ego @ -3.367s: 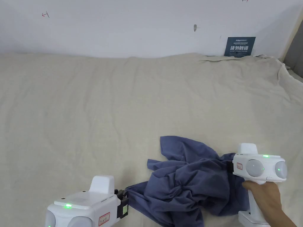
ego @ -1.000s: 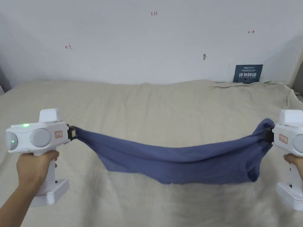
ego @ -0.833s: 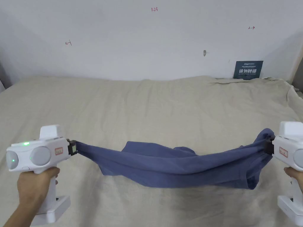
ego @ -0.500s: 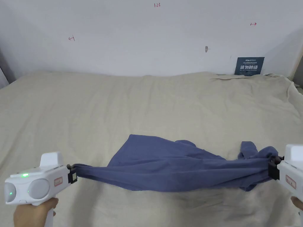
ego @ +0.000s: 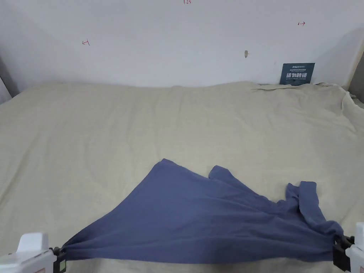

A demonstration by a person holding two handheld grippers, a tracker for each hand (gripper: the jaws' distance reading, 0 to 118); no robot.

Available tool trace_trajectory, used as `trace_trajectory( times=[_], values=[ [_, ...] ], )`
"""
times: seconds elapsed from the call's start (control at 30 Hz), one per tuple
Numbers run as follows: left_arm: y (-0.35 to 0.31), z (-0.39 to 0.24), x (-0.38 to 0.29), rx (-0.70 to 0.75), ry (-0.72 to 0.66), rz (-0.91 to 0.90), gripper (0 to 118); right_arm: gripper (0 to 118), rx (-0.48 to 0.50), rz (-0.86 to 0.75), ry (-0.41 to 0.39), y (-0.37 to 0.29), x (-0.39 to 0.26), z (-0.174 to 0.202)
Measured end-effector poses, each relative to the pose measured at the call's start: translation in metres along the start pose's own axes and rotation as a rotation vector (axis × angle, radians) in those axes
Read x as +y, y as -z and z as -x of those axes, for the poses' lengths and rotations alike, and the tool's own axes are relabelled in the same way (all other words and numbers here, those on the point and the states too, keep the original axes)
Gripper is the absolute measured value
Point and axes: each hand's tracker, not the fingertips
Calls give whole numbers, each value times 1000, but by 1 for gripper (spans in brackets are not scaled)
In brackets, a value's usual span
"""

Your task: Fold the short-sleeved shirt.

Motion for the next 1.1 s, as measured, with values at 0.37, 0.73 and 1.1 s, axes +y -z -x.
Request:
trace_trajectory(
  times=[0.37,0.73,1.1],
  values=[
    [43,-23,-12,33,11,134,0,4,-53,224,62,54,-26,3],
    [61,-36,-11,52,2,214,24,11,-71,358,146,92,-40,-7],
    [-2,-66,45,-59,13,-26,118,88,-66,-48,116,4,24,6]
  ],
)
